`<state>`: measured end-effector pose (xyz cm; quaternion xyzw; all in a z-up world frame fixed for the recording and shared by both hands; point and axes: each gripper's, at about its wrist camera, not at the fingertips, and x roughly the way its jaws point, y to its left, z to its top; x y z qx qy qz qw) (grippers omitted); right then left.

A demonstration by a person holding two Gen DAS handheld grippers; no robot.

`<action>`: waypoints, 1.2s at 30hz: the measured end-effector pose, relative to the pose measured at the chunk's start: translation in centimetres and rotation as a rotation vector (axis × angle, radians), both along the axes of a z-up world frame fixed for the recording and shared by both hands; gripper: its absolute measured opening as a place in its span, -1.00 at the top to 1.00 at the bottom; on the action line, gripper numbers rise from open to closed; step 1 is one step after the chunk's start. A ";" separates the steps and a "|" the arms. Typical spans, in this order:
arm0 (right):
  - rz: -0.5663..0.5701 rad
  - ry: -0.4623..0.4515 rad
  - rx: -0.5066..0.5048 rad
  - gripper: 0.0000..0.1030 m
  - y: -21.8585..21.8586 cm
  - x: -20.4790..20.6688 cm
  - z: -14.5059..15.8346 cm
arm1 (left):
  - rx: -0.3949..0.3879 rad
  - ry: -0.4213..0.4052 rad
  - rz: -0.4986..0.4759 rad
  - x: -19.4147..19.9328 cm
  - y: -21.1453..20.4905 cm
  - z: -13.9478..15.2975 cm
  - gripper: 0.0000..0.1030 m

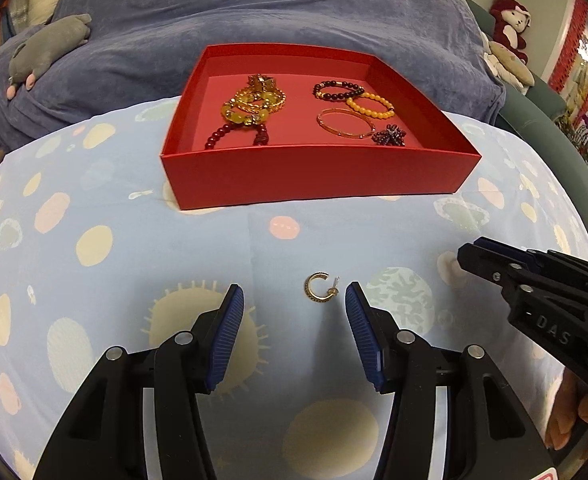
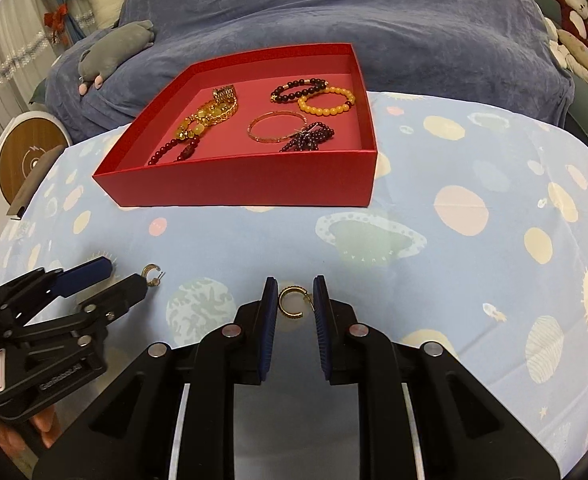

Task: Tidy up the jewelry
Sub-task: 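Close the right gripper on one hoop earring while the left closes on the other, then carry both earrings over the red box and lower them inside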

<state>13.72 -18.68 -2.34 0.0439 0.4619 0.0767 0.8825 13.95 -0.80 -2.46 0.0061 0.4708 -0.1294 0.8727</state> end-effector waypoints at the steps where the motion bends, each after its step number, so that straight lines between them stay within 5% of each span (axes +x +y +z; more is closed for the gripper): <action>1: -0.001 0.003 0.001 0.65 -0.2 -0.2 0.0 | 0.000 -0.002 -0.005 0.2 -0.2 -0.3 0.10; 16: -0.025 0.027 0.029 0.65 -1.4 -0.1 -0.2 | 0.101 -0.095 -0.024 -0.1 -1.6 -0.8 0.69; 36: -0.002 -0.032 0.050 0.65 0.3 0.3 2.3 | 0.039 -0.068 0.004 -0.4 -0.6 2.0 0.69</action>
